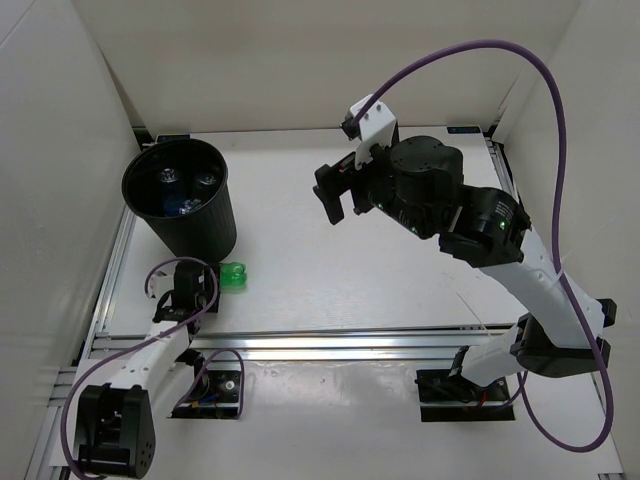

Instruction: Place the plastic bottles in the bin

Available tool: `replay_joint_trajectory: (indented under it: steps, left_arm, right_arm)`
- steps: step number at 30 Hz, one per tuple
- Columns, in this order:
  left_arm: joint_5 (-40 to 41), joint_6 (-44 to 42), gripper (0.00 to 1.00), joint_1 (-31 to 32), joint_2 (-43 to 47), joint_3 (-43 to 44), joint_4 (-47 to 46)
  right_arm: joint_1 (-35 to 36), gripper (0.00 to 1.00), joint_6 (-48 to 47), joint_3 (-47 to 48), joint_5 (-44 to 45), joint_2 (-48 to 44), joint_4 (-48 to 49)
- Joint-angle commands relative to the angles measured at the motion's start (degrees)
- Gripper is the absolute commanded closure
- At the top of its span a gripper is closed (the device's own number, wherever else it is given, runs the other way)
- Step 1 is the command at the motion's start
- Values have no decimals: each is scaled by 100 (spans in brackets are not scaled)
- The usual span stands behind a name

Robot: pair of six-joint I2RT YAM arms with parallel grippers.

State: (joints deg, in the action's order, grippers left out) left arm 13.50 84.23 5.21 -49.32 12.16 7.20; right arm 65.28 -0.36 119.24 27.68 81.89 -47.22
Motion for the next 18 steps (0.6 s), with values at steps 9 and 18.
replay_joint_trajectory:
  steps: [9, 18]
  left_arm:
    - [-928, 541, 43, -161, 826, 300, 1700]
    - [-453, 717, 38, -161, 1285, 4212, 6467]
  right_arm:
    - [20, 0, 18, 249, 114, 134, -68]
    - [20, 0, -34, 249, 176, 433, 134]
